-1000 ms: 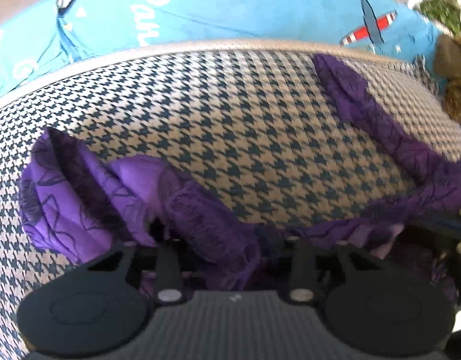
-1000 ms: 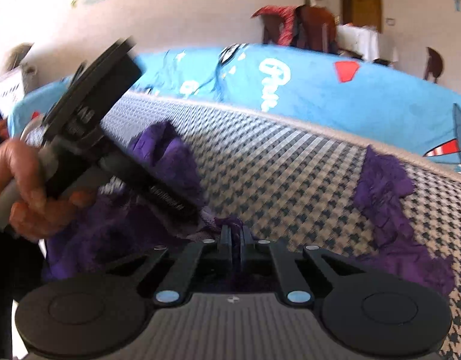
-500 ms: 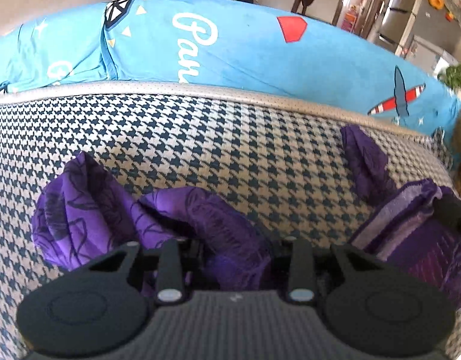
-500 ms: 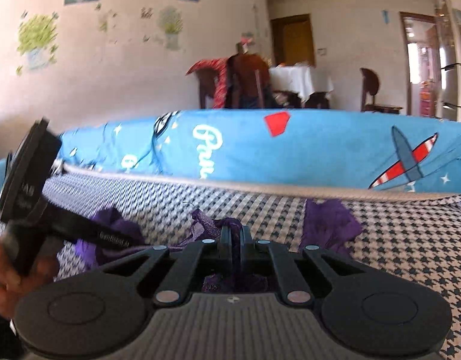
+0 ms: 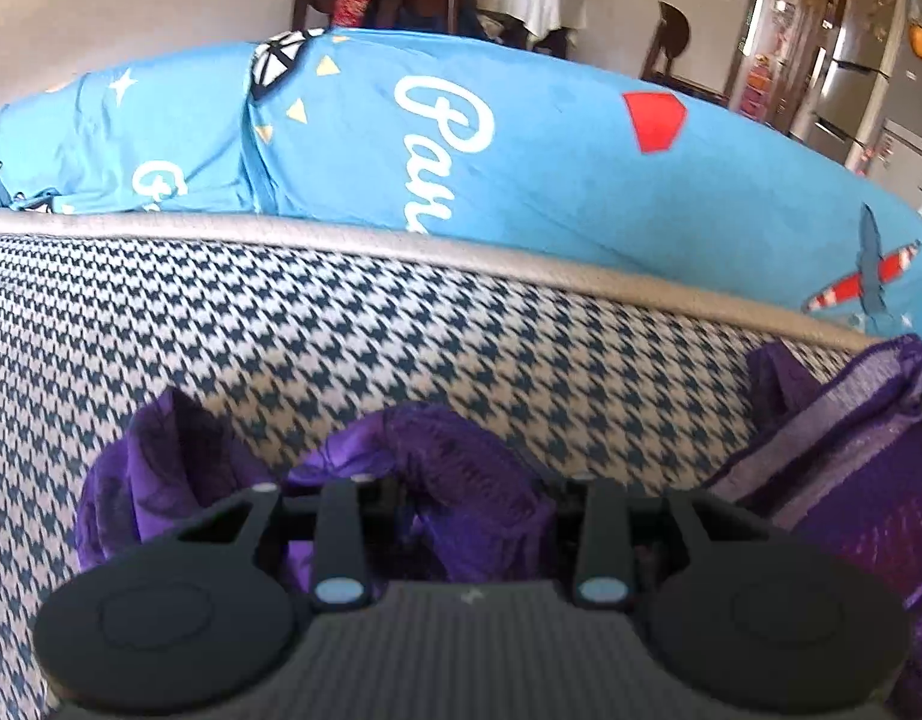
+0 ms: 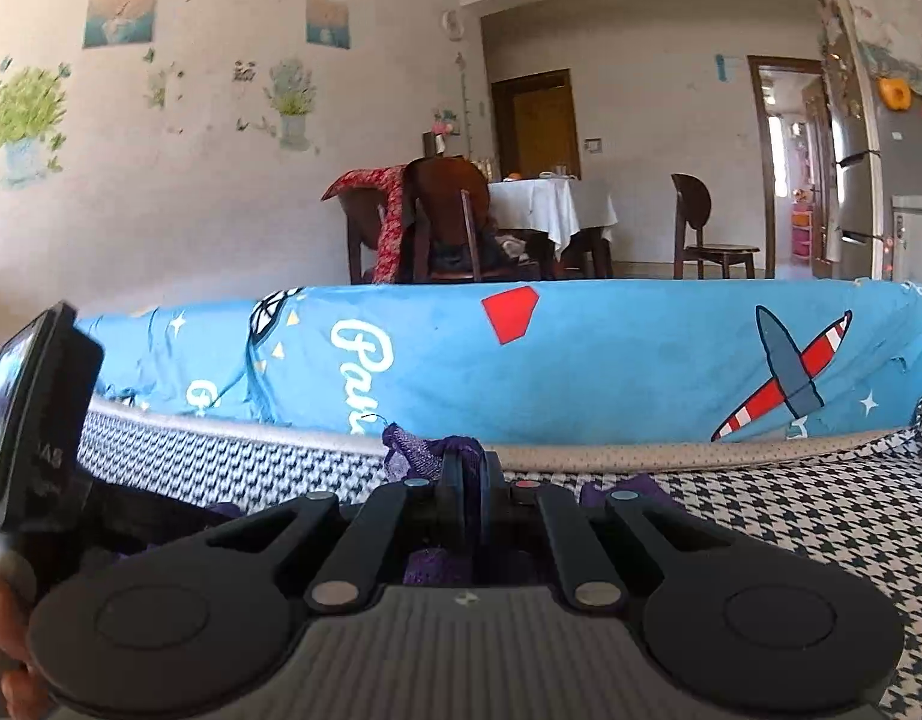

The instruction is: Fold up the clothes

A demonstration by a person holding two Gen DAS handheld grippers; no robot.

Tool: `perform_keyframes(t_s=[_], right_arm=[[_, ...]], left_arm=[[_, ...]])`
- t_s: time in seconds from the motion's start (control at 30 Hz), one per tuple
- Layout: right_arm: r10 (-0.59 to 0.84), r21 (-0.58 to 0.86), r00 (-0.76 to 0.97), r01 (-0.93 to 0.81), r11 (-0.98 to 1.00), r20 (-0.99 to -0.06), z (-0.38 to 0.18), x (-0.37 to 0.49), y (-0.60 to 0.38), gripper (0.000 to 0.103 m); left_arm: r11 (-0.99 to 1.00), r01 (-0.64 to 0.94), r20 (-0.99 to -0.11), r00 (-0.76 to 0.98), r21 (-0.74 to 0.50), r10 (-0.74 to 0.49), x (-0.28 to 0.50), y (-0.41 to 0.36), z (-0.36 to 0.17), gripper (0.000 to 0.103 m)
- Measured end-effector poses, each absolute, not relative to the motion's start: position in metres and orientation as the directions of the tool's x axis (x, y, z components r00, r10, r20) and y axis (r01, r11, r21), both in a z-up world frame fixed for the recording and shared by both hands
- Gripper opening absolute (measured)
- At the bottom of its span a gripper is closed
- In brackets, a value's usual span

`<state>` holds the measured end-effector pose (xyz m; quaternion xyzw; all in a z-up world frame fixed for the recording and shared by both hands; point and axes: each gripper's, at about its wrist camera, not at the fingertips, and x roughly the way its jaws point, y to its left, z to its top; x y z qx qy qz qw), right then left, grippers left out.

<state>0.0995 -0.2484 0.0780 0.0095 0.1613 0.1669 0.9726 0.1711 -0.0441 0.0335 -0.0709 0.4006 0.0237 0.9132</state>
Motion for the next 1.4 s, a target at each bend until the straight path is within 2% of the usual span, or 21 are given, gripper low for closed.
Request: perform_keyframes(t_s=[0.57,1.03,1.3,1.4], right_arm=[[0.329,0.16,0.918,-0.299,0.941,-0.22,0.098,0.162,-0.237,0.007],[0.315,0.251,0.935,-0.27,0.93,-0.164,0.11,0.201,-0.233,0.007],[0.255,0.273,0.964,-0.226,0.935,-0.076,0.125,0.209,-0.232,0.007],[0.251,0.279,0.965,-0.223,0.934,-0.07,0.125,0.219,-0.231,0.007]], left_arm=[[0.977,-0.211,-0.636,0.759,-0.04,0.138,0.222,-0.035,0.059,0.034],[0.967,-0.249,-0.587,0.79,-0.047,0.175,0.266,-0.03,0.077,0.034],[0.971,-0.238,-0.519,0.835,-0.037,0.185,0.28,-0.039,0.094,0.033],[0.973,-0.228,-0.495,0.849,-0.029,0.184,0.285,-0.043,0.099,0.034]])
